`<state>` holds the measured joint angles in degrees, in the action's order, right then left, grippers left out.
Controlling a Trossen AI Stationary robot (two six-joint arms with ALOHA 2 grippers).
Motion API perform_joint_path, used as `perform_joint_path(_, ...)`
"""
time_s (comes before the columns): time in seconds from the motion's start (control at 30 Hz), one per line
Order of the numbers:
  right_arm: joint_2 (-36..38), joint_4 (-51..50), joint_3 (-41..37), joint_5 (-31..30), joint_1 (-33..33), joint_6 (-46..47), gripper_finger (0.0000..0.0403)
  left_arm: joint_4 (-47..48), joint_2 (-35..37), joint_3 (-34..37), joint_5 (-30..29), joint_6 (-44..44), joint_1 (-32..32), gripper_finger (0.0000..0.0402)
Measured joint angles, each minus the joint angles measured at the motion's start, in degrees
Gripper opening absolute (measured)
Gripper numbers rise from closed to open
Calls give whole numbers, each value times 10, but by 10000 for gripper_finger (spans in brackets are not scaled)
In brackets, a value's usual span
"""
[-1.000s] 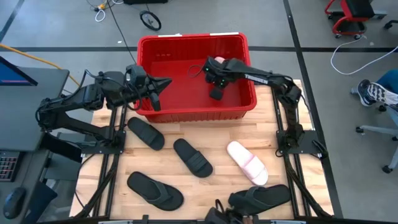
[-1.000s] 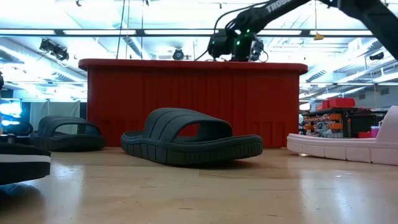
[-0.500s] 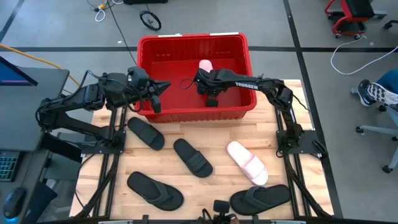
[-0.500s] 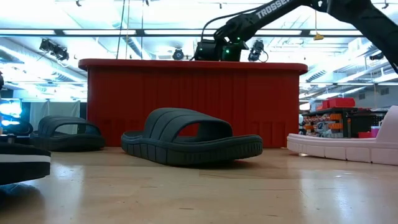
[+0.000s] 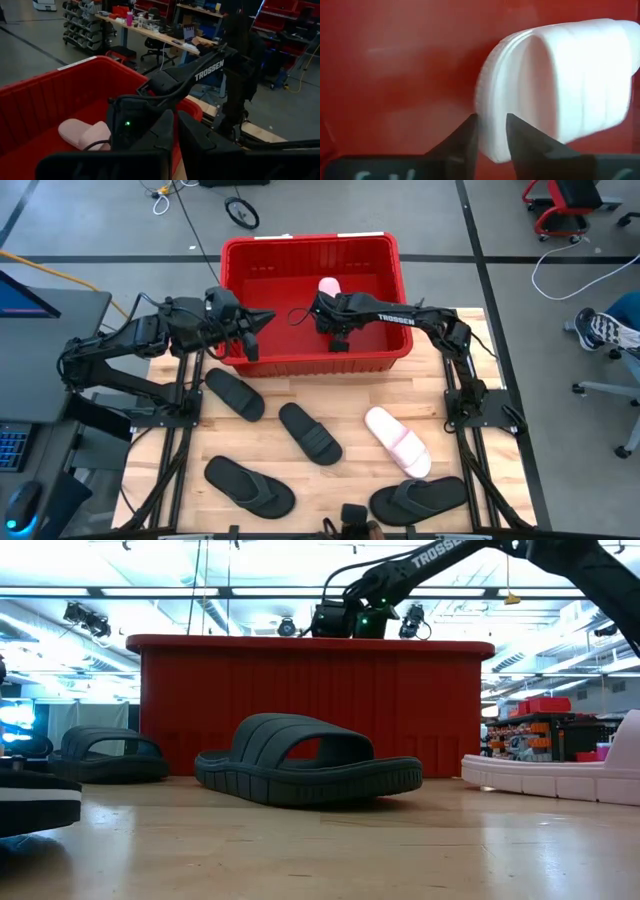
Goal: Pick and place slides into bin
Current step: Put the top pink slide into the red bin, then put the pink slide into the red bin
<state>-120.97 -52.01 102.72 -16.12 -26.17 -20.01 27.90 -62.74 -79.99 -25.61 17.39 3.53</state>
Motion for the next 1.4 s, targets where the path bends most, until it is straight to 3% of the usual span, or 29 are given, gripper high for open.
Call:
perform_joint_path(0.27, 56, -7, 0, -5, 10, 34, 158, 0, 0, 0, 0, 0, 0, 8)
perform_joint_path(0.47, 183, -64, 0, 10, 55, 93, 163, 0, 0, 0, 0, 0, 0, 13)
perform_joint_path(0.7, 370, -122, 0, 189, 175, 186, 138, 0, 0, 0, 0, 1, 0, 26)
perform_joint_path(0.83, 432, -169, 1, 208, 290, 199, 126, 0, -1, 0, 0, 0, 0, 18)
perform_joint_path(1.0, 431, -290, -7, 133, 415, 252, 128, -1, -12, 0, 0, 1, 0, 7)
perform_joint_path(1.17, 406, -254, -108, 119, 463, 294, 144, -9, -37, 0, 0, 14, 0, 13)
perform_joint_path(1.27, 386, -240, -183, 140, 463, 310, 160, -4, -50, 1, 1, 42, 0, 22)
perform_joint_path(1.4, 369, -227, -273, 220, 457, 308, 183, -1, -67, 1, 21, 76, 0, 28)
